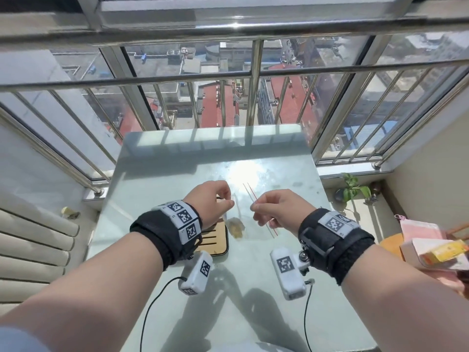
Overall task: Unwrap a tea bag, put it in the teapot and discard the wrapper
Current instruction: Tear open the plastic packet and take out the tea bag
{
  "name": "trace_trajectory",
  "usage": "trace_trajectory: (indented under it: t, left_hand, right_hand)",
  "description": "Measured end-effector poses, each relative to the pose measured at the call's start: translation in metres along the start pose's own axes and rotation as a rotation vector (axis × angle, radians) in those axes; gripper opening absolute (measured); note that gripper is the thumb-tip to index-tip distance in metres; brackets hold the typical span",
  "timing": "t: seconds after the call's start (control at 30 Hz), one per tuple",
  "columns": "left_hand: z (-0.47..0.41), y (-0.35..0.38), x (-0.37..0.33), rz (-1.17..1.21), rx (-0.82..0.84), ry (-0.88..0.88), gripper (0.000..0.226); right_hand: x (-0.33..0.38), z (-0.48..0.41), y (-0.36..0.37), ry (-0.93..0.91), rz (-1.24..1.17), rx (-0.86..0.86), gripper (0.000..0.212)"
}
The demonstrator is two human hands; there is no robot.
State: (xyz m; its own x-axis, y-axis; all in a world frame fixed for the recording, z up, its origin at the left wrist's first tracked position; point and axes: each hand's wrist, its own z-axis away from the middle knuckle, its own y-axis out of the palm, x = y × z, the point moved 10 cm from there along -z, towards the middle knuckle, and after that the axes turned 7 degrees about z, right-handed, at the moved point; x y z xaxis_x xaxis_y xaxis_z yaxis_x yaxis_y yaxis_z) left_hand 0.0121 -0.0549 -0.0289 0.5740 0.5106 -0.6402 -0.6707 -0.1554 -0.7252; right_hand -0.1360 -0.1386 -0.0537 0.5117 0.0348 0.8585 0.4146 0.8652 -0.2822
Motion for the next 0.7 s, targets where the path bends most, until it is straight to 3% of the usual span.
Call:
trace_trajectory:
  t: [0.13, 0.3, 0.4, 0.57, 0.7]
  left_hand:
    - [0.005, -0.006, -0.012, 0.027, -0.089, 0.016, 0.022]
    - [0.018, 0.034, -0.026, 0.345, 0.172, -0.009, 0.035]
    - [0.019, 0.039, -0.029, 0.482, 0.189, -0.019, 0.037]
    - [0.023, 0.041, -0.028, 0.506, 0.181, -0.066, 0.027]
    - [0.022, 0.038, -0.032, 0.549, 0.189, -0.078, 0.026]
  right_hand:
    - [0.0, 0.0, -0.002, 0.014, -0.037, -0.043, 0.017]
    - [0.003, 0.003, -0.003, -0.029, -0.042, -0.097, 0.028]
    - [0.003, 0.006, 0.002, -0.044, -0.083, -0.065, 0.022]
    - [-0.003, 0.01, 0.001, -0.022, -0.136, -0.047, 0.011]
    - [0.005, 0.009, -0.002, -0.051, -0.065, -0.031, 0.015]
